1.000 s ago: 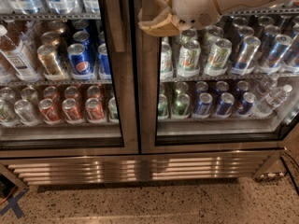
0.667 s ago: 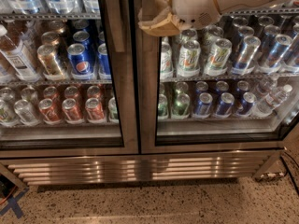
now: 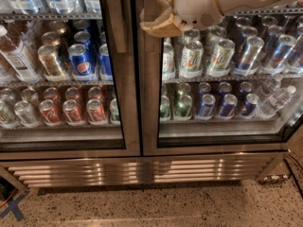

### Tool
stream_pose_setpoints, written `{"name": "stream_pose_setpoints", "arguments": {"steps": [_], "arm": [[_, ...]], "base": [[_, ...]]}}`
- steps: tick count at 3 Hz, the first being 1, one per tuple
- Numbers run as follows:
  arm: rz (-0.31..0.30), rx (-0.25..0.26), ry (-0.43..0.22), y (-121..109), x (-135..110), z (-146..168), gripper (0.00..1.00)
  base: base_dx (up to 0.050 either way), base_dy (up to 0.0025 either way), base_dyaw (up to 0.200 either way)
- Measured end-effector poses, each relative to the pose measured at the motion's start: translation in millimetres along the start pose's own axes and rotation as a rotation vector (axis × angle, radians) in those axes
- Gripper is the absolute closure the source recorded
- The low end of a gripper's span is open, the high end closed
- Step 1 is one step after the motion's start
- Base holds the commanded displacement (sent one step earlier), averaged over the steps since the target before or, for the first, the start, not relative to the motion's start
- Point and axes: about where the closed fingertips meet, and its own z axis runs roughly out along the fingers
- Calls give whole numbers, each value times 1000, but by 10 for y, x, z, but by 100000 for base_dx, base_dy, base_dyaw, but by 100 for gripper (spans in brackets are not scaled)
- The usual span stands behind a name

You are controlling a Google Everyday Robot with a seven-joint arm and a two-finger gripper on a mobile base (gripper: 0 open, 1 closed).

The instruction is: Open right fridge door

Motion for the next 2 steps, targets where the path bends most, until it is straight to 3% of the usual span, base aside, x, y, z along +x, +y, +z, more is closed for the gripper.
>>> {"name": "stream_pose_setpoints", "arguments": {"steps": [2], "arm": [[1,3,28,-8,10,0,100]], "base": [[0,0,0]]}}
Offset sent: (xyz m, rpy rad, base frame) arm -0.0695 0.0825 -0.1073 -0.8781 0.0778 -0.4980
